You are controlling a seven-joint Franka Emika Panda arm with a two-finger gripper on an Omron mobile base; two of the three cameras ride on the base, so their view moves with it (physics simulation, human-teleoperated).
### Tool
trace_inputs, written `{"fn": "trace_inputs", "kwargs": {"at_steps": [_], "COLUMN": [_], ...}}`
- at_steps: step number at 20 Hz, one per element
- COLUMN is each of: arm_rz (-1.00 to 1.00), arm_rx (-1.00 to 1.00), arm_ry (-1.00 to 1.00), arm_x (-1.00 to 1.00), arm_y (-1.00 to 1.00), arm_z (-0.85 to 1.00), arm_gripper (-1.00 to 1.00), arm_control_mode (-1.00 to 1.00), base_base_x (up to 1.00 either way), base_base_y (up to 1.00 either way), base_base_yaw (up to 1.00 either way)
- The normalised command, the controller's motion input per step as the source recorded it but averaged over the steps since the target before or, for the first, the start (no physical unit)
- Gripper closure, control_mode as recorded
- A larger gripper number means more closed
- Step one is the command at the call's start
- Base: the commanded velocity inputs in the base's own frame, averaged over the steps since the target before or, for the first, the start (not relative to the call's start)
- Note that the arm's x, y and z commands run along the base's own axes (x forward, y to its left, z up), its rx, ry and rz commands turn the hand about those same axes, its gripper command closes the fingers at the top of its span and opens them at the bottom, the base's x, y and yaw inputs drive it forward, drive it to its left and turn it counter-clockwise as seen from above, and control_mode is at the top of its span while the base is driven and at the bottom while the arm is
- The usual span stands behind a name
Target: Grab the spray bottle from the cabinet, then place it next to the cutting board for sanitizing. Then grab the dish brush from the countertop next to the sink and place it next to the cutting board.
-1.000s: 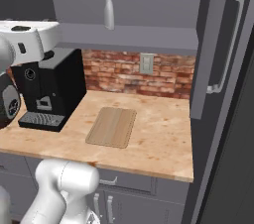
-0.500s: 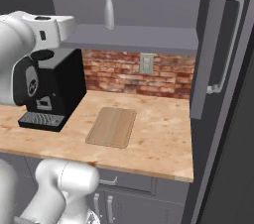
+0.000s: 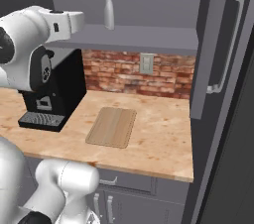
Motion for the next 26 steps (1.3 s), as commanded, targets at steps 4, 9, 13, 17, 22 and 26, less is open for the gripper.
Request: {"fn": "trace_inputs", "kwargs": {"at_steps": [4, 9, 13, 17, 22, 26], "arm_rz": [0.0, 0.0, 0.0, 0.0, 0.0, 0.0], "arm_rx": [0.0, 0.0, 0.0, 0.0, 0.0, 0.0], "arm_ry": [0.0, 0.0, 0.0, 0.0, 0.0, 0.0], "arm_x": [0.57, 0.48, 0.53, 0.54, 0.47, 0.42], "arm_y": [0.0, 0.0, 0.0, 0.0, 0.0, 0.0], "arm_z": [-0.12, -0.02, 0.0, 0.0, 0.0, 0.0], "arm_gripper": [-1.0, -1.0, -1.0, -1.0, -1.0, -1.0], "arm_control_mode": [-1.0, -1.0, -1.0, -1.0, -1.0, -1.0], "base_base_x": [0.0, 0.0, 0.0, 0.0, 0.0, 0.0], "base_base_y": [0.0, 0.0, 0.0, 0.0, 0.0, 0.0], "base_base_yaw": [0.0, 0.0, 0.0, 0.0, 0.0, 0.0]}}
